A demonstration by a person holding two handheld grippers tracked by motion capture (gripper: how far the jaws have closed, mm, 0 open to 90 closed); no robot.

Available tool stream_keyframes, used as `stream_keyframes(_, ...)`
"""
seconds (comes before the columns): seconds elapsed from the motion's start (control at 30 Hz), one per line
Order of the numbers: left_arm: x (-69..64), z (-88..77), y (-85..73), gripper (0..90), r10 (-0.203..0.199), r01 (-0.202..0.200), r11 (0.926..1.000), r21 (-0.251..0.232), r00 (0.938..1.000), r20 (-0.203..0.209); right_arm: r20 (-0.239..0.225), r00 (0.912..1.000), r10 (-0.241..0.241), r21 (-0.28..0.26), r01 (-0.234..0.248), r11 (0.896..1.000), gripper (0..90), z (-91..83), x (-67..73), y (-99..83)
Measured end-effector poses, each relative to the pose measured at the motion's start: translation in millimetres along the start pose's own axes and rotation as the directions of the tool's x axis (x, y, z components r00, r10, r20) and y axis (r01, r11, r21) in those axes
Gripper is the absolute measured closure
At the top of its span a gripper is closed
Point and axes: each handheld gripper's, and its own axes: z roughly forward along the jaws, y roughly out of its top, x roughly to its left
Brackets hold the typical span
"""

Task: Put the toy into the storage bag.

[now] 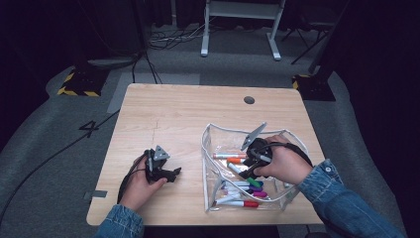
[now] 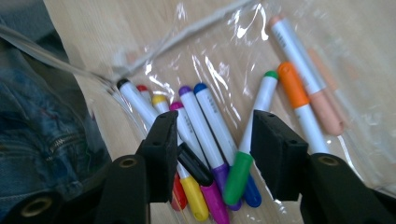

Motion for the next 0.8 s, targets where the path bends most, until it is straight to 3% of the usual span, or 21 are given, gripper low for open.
stream_keyframes(0.03, -0.1, 0.0, 0.0, 19.0, 0.0, 0.0, 1.0, -0.001, 1.0, -0.001, 0.013, 0.9998, 0.013, -0.064, -0.012, 0.998, 50.3, -13.7, -0.2, 0.4)
stream_keyframes(0.2, -0.3, 0.1, -0.2, 19.0, 0.003, -0.003, 1.0, -0.003, 1.0, -0.005, 0.06, 0.9979, 0.027, -0.167, -0.017, 0.986, 51.0, -43.2, -5.2, -2.4)
stream_keyframes(0.27, -0.2, -0.7, -0.8, 19.1, 0.005, -0.005, 1.0, 0.0, 1.0, -0.002, 0.098, 0.9932, 0.062, -0.243, -0.036, 0.969, 51.1, -63.8, -12.7, -7.6)
stream_keyframes(0.33, -0.6, -0.8, -1.2, 19.0, -0.001, 0.001, 1.0, 0.0, 1.0, 0.001, 0.108, 0.9906, 0.084, -0.259, -0.054, 0.964, 51.0, -71.0, -16.0, -9.7)
stream_keyframes(0.4, -1.1, -0.9, -1.9, 19.0, -0.006, 0.006, 1.0, -0.005, 1.0, -0.003, 0.143, 0.9821, 0.123, -0.298, -0.076, 0.951, 52.1, -86.2, -25.3, -14.4)
stream_keyframes(0.47, -1.1, -1.4, -2.5, 19.0, -0.005, 0.005, 1.0, -0.006, 1.0, -0.005, 0.187, 0.9642, 0.188, -0.34, -0.116, 0.933, 52.7, -104.9, -41.6, -23.7)
stream_keyframes(0.5, -1.1, -1.4, -2.5, 19.0, -0.005, 0.005, 1.0, -0.006, 1.0, -0.005, 0.187, 0.9642, 0.188, -0.34, -0.116, 0.933, 52.7, -104.9, -41.6, -23.7)
stream_keyframes(0.53, -0.3, -2.2, -2.7, 19.1, 0.004, -0.004, 1.0, -0.001, 1.0, -0.004, 0.213, 0.9447, 0.249, -0.365, -0.16, 0.917, 52.6, -111.5, -52.9, -31.5)
stream_keyframes(0.57, -0.3, -2.2, -2.7, 19.0, 0.004, -0.004, 1.0, -0.001, 1.0, -0.004, 0.213, 0.9447, 0.249, -0.365, -0.16, 0.917, 52.6, -111.5, -52.9, -31.5)
stream_keyframes(0.67, -0.3, -2.4, -3.0, 19.0, 0.001, -0.001, 1.0, -0.004, 1.0, -0.005, 0.257, 0.9052, 0.339, -0.382, -0.227, 0.896, 52.7, -114.4, -72.0, -44.9)
stream_keyframes(0.7, -0.3, -2.4, -3.0, 19.0, 0.001, -0.001, 1.0, -0.003, 1.0, -0.005, 0.263, 0.8854, 0.383, -0.402, -0.261, 0.878, 52.7, -115.5, -83.0, -52.7)
stream_keyframes(0.73, -0.3, -2.4, -3.0, 19.0, 0.001, -0.001, 1.0, -0.003, 1.0, -0.005, 0.263, 0.8854, 0.383, -0.402, -0.261, 0.878, 52.7, -115.5, -83.0, -52.7)
stream_keyframes(0.77, -0.3, -2.4, -3.0, 19.0, 0.001, -0.001, 1.0, -0.004, 1.0, -0.005, 0.268, 0.8677, 0.419, -0.41, -0.291, 0.865, 52.3, -114.2, -92.9, -59.8)
stream_keyframes(0.8, -0.3, -2.4, -3.0, 19.0, 0.001, -0.001, 1.0, -0.004, 1.0, -0.005, 0.268, 0.8677, 0.419, -0.41, -0.291, 0.865, 52.3, -114.2, -92.9, -59.8)
